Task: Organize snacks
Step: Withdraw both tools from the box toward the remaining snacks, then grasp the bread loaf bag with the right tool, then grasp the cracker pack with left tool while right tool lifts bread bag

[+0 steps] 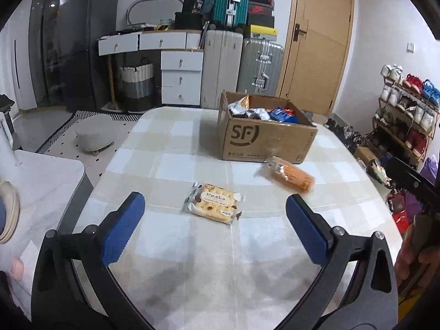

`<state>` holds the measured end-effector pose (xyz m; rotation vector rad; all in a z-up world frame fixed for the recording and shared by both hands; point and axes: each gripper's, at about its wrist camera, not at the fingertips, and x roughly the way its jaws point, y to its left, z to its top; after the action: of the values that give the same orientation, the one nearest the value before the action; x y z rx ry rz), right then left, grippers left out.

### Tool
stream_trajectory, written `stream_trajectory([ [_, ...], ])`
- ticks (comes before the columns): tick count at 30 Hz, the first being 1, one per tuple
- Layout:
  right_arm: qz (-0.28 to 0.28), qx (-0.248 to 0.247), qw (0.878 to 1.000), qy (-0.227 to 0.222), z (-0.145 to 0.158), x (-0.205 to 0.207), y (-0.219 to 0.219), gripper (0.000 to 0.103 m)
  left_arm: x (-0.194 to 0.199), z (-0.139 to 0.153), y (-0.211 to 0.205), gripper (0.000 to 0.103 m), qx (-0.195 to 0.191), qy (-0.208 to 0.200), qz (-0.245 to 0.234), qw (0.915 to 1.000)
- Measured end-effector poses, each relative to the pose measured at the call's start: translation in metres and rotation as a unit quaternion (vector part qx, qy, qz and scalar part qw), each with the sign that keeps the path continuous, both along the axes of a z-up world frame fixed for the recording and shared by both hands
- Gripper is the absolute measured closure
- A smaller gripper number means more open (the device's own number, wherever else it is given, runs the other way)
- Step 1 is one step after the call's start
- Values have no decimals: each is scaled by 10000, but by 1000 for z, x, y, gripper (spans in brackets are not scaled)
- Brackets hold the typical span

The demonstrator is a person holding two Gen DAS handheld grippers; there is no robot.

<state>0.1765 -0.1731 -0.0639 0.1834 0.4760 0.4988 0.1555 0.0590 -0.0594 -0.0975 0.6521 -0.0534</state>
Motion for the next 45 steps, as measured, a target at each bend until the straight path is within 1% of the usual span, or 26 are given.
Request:
stream_trajectory([
  [2, 6, -140, 9998, 124, -6, 19, 3, 1, 16, -7, 0, 1, 15, 96, 8, 10000],
  [5, 106, -381, 9983, 429, -19, 54, 9, 1, 38, -18, 3, 1, -37, 248, 40, 9997],
  [9, 289, -852, 9928, 789, -39, 102, 21, 1, 61, -37, 6, 1, -106, 462, 79, 9988],
  [11, 334, -1174, 9883, 915, -51, 124, 28, 1, 68, -45, 7, 1, -114, 549, 80, 9984],
  [13, 513, -1411, 9826, 1090, -67, 143, 35, 9, 74, -53, 7, 1, -111, 601, 74, 9981],
  [15, 642, -1693, 9756, 1246, -84, 161, 43, 26, 80, -59, 8, 1, -89, 646, 87, 9978],
  [17, 747, -1918, 9688, 1383, -98, 175, 50, 27, 84, -65, 11, 1, -124, 696, 96, 9975],
  [19, 816, -2186, 9612, 1475, -112, 184, 59, 31, 89, -72, 15, 1, -165, 791, 138, 9966],
  [21, 882, -2451, 9528, 1561, -123, 190, 66, 42, 91, -76, 18, 1, -202, 866, 158, 9959],
  [23, 855, -2610, 9484, 1584, -130, 193, 70, 44, 92, -79, 20, 1, -187, 896, 176, 9956],
  [25, 833, -2568, 9496, 1592, -131, 195, 69, 56, 92, -80, 20, 1, -161, 919, 208, 9954],
  [26, 821, -2498, 9508, 1636, -131, 196, 67, 60, 93, -81, 20, 1, -172, 957, 202, 9951],
  [27, 838, -2328, 9543, 1678, -130, 196, 63, 62, 93, -83, 20, 1, -190, 1009, 203, 9945],
  [32, 866, -1882, 9633, 1706, -126, 181, 53, 63, 92, -85, 20, 1, -135, 1111, 203, 9935],
  [36, 920, -1304, 9738, 1620, -113, 163, 45, 63, 93, -87, 20, 1, -81, 1205, 128, 9926],
  [38, 1015, -914, 9775, 1605, -107, 152, 40, 63, 95, -89, 17, 1, 30, 1251, 81, 9921],
  [41, 1083, -442, 9813, 1526, -99, 131, 36, 63, 107, -95, 10, 1, 274, 1418, -163, 9894],
  [43, 1063, -116, 9828, 1504, -101, 123, 30, 63, 116, -102, 5, 1, 387, 1582, -283, 9862],
  [45, 1096, 134, 9826, 1495, -105, 118, 27, 63, 126, -110, 2, 1, 545, 1747, -211, 9829],
])
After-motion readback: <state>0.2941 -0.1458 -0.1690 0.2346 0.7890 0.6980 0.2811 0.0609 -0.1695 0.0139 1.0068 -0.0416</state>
